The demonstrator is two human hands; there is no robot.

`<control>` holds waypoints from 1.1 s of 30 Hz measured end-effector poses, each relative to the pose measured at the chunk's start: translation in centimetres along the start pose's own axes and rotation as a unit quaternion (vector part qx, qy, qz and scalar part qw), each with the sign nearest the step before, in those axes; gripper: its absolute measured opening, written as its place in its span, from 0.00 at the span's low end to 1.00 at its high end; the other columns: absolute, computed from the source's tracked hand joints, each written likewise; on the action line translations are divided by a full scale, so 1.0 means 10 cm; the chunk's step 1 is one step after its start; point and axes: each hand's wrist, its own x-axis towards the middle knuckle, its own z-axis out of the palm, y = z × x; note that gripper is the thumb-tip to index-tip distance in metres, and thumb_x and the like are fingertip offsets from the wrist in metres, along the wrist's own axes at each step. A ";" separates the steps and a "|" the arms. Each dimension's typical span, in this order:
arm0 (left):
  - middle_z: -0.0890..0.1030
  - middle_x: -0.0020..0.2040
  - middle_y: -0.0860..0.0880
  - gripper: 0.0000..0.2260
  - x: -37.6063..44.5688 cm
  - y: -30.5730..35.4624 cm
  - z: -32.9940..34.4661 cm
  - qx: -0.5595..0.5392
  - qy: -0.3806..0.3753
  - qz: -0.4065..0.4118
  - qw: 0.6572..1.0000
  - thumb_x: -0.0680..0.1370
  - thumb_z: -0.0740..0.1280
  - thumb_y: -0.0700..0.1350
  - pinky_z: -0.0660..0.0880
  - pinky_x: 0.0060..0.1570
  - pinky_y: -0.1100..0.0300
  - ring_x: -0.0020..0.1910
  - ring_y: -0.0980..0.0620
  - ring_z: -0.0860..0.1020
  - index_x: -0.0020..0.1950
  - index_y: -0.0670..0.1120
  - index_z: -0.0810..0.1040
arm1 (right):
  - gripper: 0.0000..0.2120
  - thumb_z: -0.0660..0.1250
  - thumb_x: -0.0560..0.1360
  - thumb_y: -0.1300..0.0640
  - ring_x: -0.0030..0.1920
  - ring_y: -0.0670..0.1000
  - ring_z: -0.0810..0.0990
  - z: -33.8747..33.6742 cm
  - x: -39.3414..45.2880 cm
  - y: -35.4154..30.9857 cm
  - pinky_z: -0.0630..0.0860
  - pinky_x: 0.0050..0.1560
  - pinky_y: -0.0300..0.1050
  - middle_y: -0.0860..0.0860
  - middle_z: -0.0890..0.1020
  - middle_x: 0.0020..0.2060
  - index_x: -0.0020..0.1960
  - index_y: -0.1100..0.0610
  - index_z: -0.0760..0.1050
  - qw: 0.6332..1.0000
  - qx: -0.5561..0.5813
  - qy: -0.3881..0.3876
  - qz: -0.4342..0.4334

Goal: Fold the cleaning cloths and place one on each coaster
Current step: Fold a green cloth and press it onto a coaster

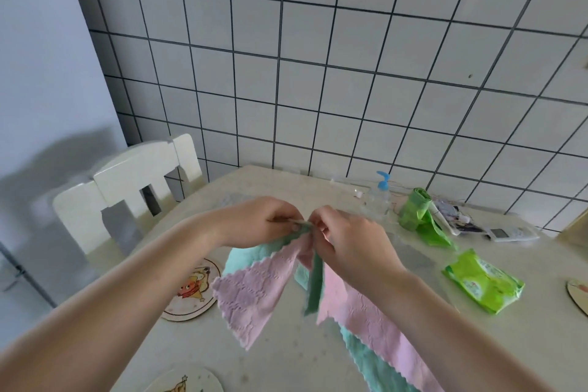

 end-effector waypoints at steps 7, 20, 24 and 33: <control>0.78 0.41 0.58 0.10 -0.12 0.04 -0.08 0.203 0.082 0.065 0.974 0.77 0.63 0.55 0.68 0.40 0.65 0.40 0.59 0.74 0.50 0.52 0.80 | 0.09 0.59 0.75 0.48 0.47 0.49 0.81 -0.04 0.11 -0.12 0.77 0.46 0.46 0.44 0.83 0.45 0.50 0.47 0.77 0.997 0.031 -0.064 0.035; 0.81 0.41 0.57 0.07 -0.21 -0.11 -0.17 0.033 0.062 0.020 0.997 0.75 0.66 0.54 0.73 0.41 0.61 0.37 0.60 0.77 0.47 0.53 0.81 | 0.07 0.59 0.75 0.54 0.44 0.56 0.74 0.23 0.19 -0.01 0.69 0.40 0.46 0.48 0.73 0.38 0.39 0.49 0.63 0.974 -0.047 -0.210 0.065; 0.79 0.38 0.61 0.05 -0.27 -0.38 -0.23 0.089 -0.045 -0.043 0.994 0.72 0.71 0.54 0.67 0.36 0.71 0.35 0.66 0.74 0.45 0.55 0.79 | 0.05 0.58 0.75 0.56 0.42 0.53 0.73 0.29 0.24 0.21 0.71 0.42 0.45 0.47 0.74 0.39 0.43 0.49 0.71 0.970 -0.057 -0.219 0.093; 0.77 0.42 0.54 0.05 -0.33 -0.86 -0.51 0.244 0.123 -0.101 0.957 0.76 0.65 0.47 0.70 0.41 0.58 0.42 0.54 0.75 0.49 0.49 0.79 | 0.10 0.63 0.75 0.60 0.48 0.46 0.80 0.03 0.58 0.51 0.77 0.50 0.46 0.45 0.82 0.49 0.53 0.51 0.79 0.996 0.027 0.030 0.082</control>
